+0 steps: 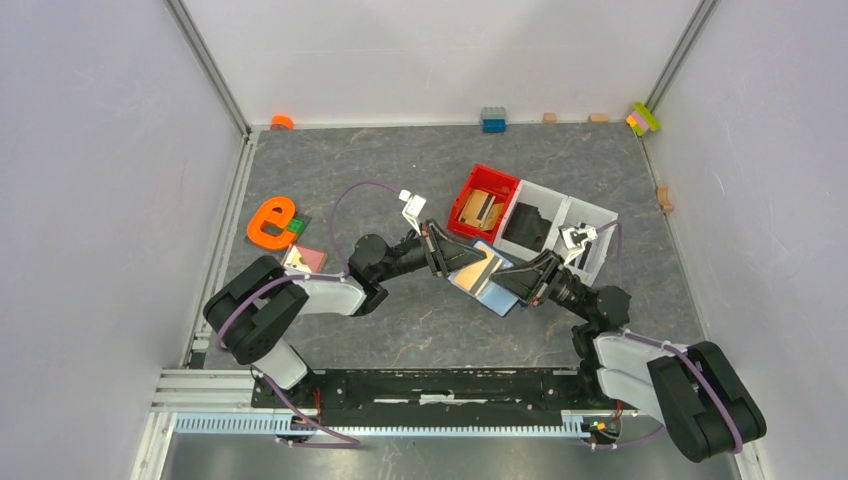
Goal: Take the credit cards out of the card holder
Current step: Remove the credit card from the card holder.
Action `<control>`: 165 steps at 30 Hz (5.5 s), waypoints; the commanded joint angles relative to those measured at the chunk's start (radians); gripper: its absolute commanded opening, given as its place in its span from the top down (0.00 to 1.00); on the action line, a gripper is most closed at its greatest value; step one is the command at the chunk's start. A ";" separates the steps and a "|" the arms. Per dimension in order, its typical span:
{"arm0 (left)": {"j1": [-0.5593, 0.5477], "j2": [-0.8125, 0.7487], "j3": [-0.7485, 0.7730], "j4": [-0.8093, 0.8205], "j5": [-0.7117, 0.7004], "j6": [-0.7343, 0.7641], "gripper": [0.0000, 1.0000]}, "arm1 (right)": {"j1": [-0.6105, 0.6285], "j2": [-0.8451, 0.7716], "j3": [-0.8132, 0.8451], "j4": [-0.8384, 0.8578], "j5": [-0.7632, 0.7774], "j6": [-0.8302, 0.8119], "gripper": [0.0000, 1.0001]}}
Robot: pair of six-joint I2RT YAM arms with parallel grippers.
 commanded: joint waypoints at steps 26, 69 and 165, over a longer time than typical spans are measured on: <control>-0.028 -0.066 0.027 -0.296 -0.031 0.147 0.77 | -0.024 0.037 0.135 -0.453 0.075 -0.344 1.00; 0.136 0.004 -0.068 0.091 0.067 -0.167 0.98 | 0.036 0.138 0.174 -0.299 -0.052 -0.291 0.68; 0.176 -0.014 -0.090 0.129 0.088 -0.201 0.98 | -0.046 0.072 0.114 -0.329 0.012 -0.275 1.00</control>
